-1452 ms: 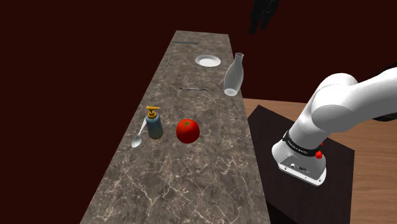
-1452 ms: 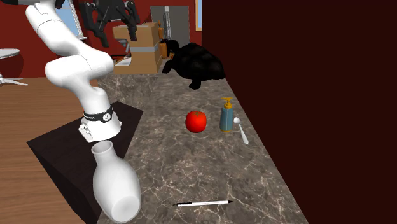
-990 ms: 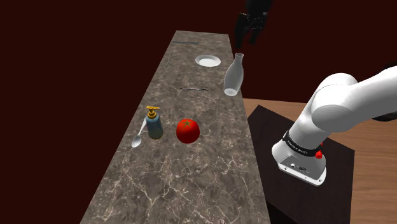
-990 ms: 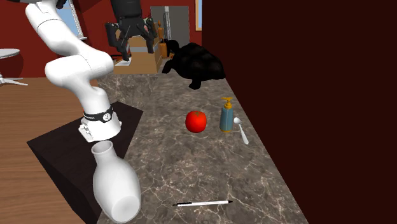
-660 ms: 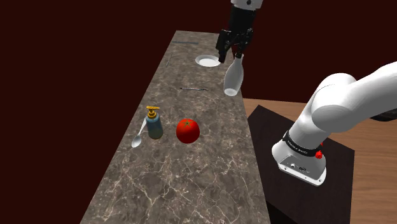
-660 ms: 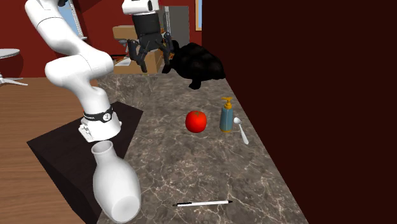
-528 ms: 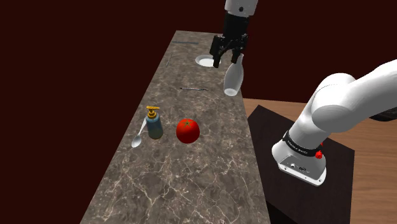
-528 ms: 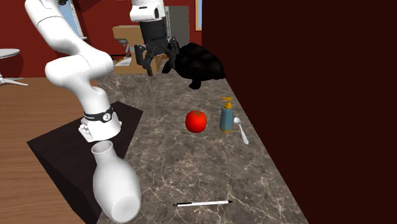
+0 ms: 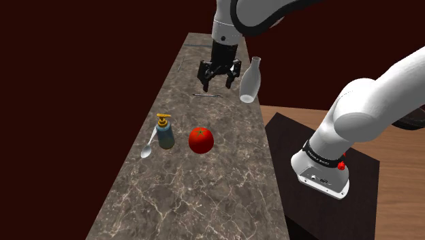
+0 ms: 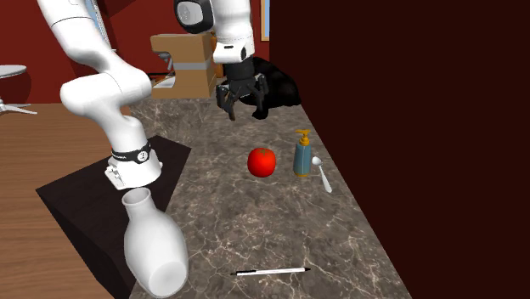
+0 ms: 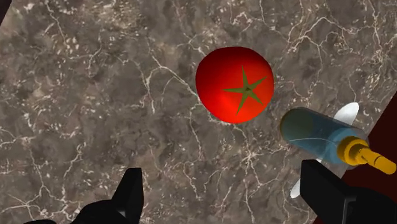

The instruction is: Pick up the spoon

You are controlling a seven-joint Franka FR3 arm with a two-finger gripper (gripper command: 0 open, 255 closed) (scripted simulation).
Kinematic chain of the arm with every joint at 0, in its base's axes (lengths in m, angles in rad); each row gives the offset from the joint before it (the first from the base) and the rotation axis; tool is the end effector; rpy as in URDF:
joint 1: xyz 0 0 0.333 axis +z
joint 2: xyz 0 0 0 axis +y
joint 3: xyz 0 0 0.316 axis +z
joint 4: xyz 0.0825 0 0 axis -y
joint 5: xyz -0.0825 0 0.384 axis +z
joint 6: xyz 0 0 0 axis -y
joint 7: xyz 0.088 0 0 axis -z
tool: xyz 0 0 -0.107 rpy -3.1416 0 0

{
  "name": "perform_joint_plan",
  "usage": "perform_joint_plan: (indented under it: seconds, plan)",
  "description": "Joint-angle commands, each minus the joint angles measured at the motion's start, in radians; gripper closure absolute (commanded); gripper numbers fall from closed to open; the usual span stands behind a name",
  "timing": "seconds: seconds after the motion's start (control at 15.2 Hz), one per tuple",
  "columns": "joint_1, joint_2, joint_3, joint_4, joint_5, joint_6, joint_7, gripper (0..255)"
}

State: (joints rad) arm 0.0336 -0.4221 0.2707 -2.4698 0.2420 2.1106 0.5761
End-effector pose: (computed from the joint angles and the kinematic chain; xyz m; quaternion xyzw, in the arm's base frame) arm 0.3985 0.1397 0.4444 -0.9773 0.2037 -0.0042 0.0574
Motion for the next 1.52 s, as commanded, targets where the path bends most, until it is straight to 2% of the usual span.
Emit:
perform_joint_plan:
  seconds: [0.0,0.33,0.66,1.12,1.45]
  plan:
    - [0.000,0.074,0.037,0.024,0.008,0.056,0.069,0]
    - [-0.009,0.268,0.106,0.097,-0.013,0.186,0.229,0]
    - [-0.002,0.477,0.142,0.205,-0.086,0.291,0.408,0]
    - [0.069,0.769,0.108,0.413,-0.207,0.377,0.644,0]
    - [0.141,0.968,0.054,0.604,-0.250,0.395,0.767,0]
